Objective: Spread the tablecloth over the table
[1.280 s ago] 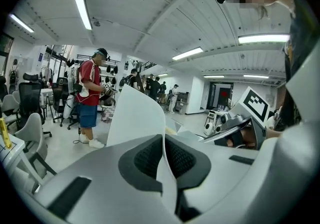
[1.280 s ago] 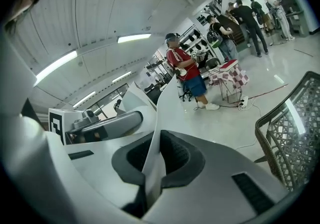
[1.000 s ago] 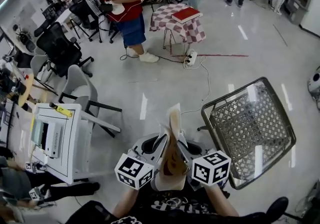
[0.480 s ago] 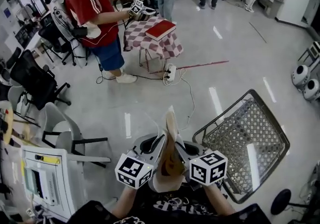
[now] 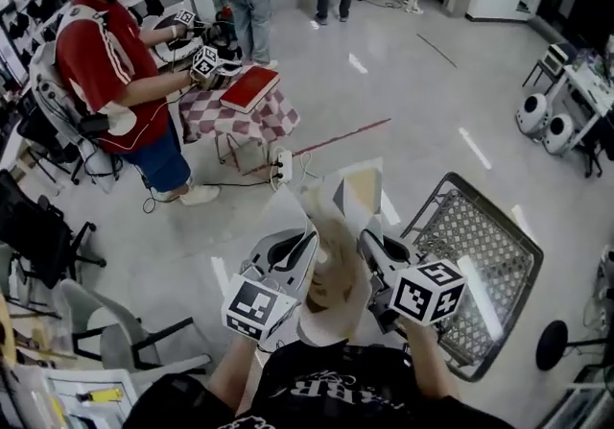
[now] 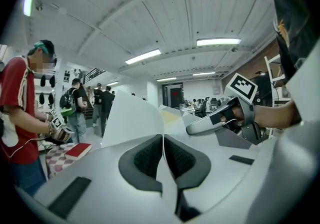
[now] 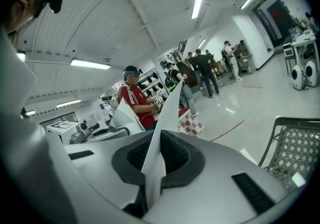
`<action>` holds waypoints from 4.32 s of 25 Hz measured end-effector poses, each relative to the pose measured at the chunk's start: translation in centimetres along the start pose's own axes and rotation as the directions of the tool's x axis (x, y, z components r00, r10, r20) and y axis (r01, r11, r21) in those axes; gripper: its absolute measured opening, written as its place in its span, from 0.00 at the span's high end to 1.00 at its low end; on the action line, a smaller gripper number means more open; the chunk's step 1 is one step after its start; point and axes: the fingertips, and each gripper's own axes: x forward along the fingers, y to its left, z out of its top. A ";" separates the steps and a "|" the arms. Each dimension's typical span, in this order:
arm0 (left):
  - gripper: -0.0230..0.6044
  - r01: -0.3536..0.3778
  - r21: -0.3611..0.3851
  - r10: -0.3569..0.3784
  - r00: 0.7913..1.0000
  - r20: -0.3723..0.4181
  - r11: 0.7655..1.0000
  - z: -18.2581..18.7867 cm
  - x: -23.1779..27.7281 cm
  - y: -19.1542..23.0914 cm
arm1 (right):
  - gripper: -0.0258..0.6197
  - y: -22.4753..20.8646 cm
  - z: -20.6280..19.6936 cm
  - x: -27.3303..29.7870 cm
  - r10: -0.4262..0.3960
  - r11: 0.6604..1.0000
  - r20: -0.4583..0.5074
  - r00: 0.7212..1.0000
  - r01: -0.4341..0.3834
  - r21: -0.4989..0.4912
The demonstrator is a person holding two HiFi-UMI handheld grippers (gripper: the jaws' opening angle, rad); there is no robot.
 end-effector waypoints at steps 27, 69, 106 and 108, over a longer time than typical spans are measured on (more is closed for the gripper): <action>0.92 0.202 0.319 -0.257 0.956 0.139 0.926 11.0 31.6 -9.6 | 0.94 -30.2 14.8 -18.4 -0.513 0.857 0.336 0.790 0.452 0.247; 0.93 0.524 0.628 -0.798 0.527 0.292 0.576 25.2 50.1 -48.5 | 0.94 -39.0 1.0 -64.9 -0.898 0.213 0.396 -0.192 0.599 0.772; 0.93 0.493 -0.136 -0.510 0.846 -0.154 0.859 -8.4 29.8 -19.5 | 0.93 -24.1 -17.9 -44.3 -0.970 0.164 0.016 0.241 0.611 0.775; 0.93 0.472 -0.182 -0.502 0.844 -0.190 0.863 -10.0 28.7 -18.7 | 0.93 -23.3 -18.3 -43.7 -0.966 0.157 -0.013 0.259 0.621 0.768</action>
